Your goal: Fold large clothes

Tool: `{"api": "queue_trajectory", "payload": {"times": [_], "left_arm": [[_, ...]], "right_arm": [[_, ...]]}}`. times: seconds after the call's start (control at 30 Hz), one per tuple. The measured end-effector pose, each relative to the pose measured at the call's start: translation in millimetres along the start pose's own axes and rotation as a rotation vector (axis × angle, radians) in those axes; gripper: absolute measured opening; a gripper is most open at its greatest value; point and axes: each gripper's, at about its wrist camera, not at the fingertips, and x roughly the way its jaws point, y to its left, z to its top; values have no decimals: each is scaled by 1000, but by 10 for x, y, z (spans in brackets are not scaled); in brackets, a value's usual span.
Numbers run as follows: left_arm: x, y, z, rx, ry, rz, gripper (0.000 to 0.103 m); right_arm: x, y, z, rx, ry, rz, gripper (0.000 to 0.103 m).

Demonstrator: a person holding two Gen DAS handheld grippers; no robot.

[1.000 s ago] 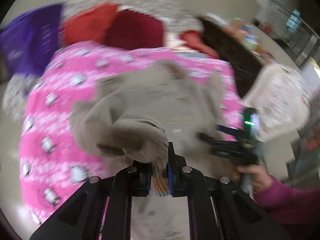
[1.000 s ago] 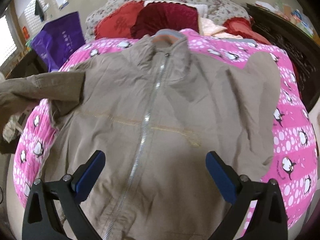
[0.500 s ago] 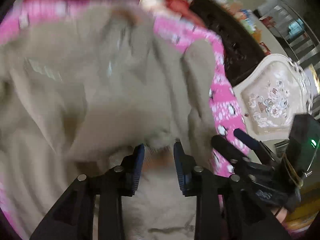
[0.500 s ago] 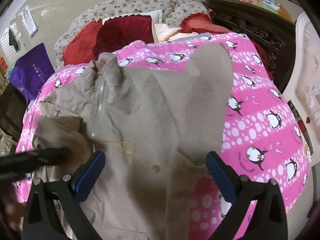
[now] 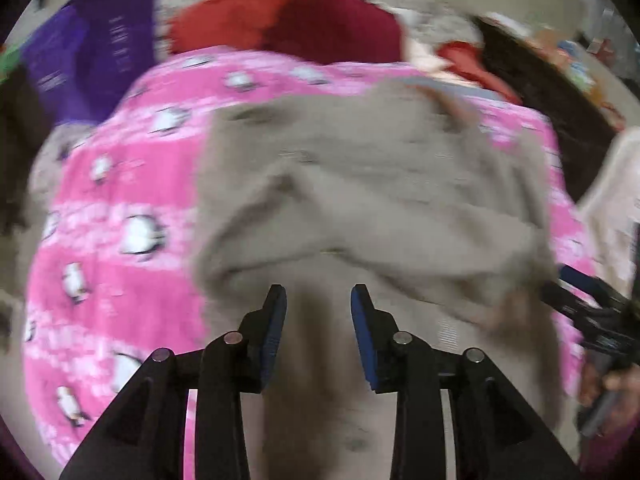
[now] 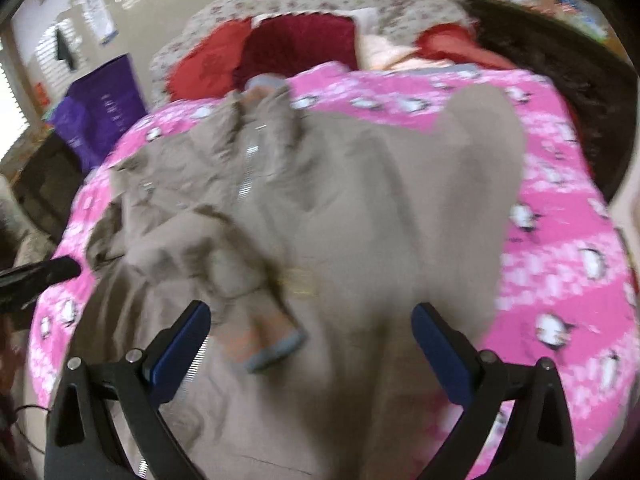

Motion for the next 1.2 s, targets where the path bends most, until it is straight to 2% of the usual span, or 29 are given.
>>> {"api": "queue_trajectory", "payload": {"times": [0.1, 0.13, 0.2, 0.23, 0.27, 0.3, 0.37, 0.47, 0.5, 0.57, 0.63, 0.73, 0.77, 0.83, 0.9, 0.93, 1.07, 1.13, 1.2], "left_arm": [[258, 243, -35, -31, -1, 135, 21], [366, 289, -25, -47, 5, 180, 21], [490, 461, -23, -119, 7, 221, 20], [525, 599, -35, -174, 8, 212, 20], [545, 677, -42, -205, 8, 195, 20], [566, 779, -57, -236, 7, 174, 20], [528, 924, -106, -281, -4, 136, 20], [500, 1033, -183, -287, -10, 135, 20], [491, 1070, -211, -295, -6, 128, 20], [473, 1162, -262, -330, -2, 93, 20], [434, 1166, -314, -357, 4, 27, 20], [280, 1129, -391, -325, 4, 41, 20], [223, 1112, -406, -313, -2, 56, 20], [50, 1089, -435, -279, -30, 79, 20], [-84, 1089, -408, -272, -59, 81, 20], [-147, 1068, -377, -271, -77, 69, 20], [-100, 914, -280, -258, -81, 37, 20], [34, 824, -253, -259, -50, 33, 20], [203, 764, -249, -258, -20, 56, 20]], "right_arm": [[276, 95, 53, -50, 40, 49, 101], [350, 108, 68, -53, 46, 82, 96], [430, 118, 93, -32, 74, 163, 50], [445, 125, 118, -18, 102, 224, 40], [406, 143, 148, -22, 100, 249, 29], [333, 175, 177, -52, 74, 235, 21], [119, 244, 234, -127, 21, 202, 18], [-296, 288, 266, -224, -57, 270, 17], [-356, 289, 252, -264, -59, 260, 17], [-323, 277, 159, -363, -17, 151, 17], [-24, 114, 51, -388, 82, -38, 17], [245, -109, -42, -351, 244, -118, 17], [216, -150, -39, -328, 246, -109, 17], [29, -188, 68, -270, 167, -56, 26], [-128, -74, 212, -251, 74, -9, 49], [-162, 27, 269, -265, 40, 18, 52], [92, 661, 548, -345, -14, 169, 54], [387, 965, 673, -341, 4, 239, 54], [650, 1216, 747, -353, 25, 255, 54]]}}
